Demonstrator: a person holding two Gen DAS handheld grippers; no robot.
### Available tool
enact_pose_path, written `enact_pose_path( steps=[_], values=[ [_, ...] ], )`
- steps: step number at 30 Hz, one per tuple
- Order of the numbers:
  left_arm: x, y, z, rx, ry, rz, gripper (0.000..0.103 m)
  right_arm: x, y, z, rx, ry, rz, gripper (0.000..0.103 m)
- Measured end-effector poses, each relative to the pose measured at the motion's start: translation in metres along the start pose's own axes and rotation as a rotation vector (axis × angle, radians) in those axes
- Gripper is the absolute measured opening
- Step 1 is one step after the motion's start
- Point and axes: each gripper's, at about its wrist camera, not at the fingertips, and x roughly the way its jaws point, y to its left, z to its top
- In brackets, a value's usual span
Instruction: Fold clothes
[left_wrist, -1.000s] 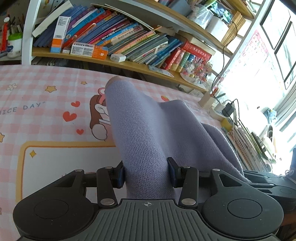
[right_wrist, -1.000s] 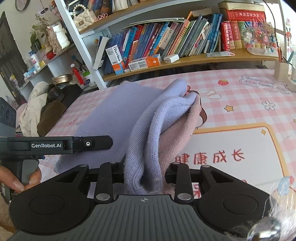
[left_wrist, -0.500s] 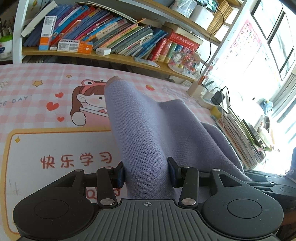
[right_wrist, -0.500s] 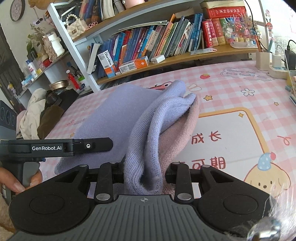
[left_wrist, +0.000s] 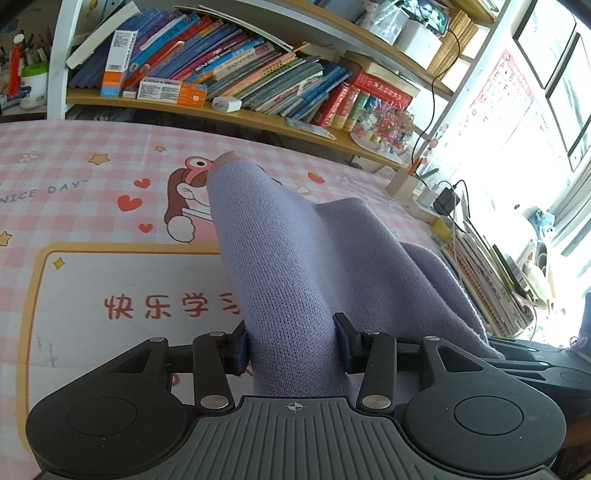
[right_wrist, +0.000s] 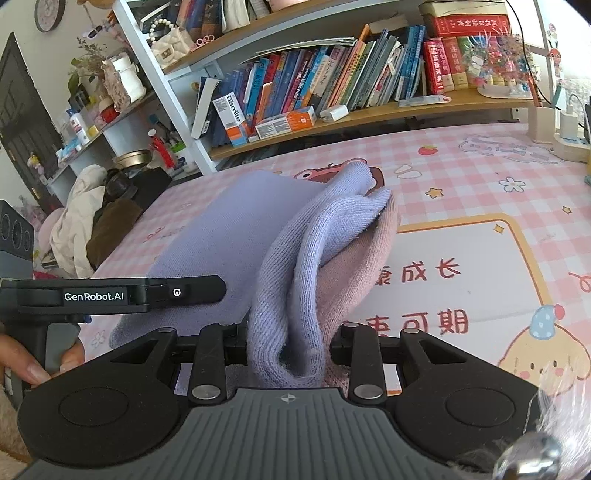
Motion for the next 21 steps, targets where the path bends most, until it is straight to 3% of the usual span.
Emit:
enact_pose_path(
  steps=[7,21],
  values=[
    [-0.004,0.033,0.016,0.002,-0.015,-0.017,0.043,0.024,0.023,0.012,-0.016,-0.008,-0.01,0.029],
    [-0.006,0.136,0.07,0.025,-0.016,-0.084,0.043,0.098,0.099,0.054,-0.035,-0.048,-0.069,0.029]
  ],
)
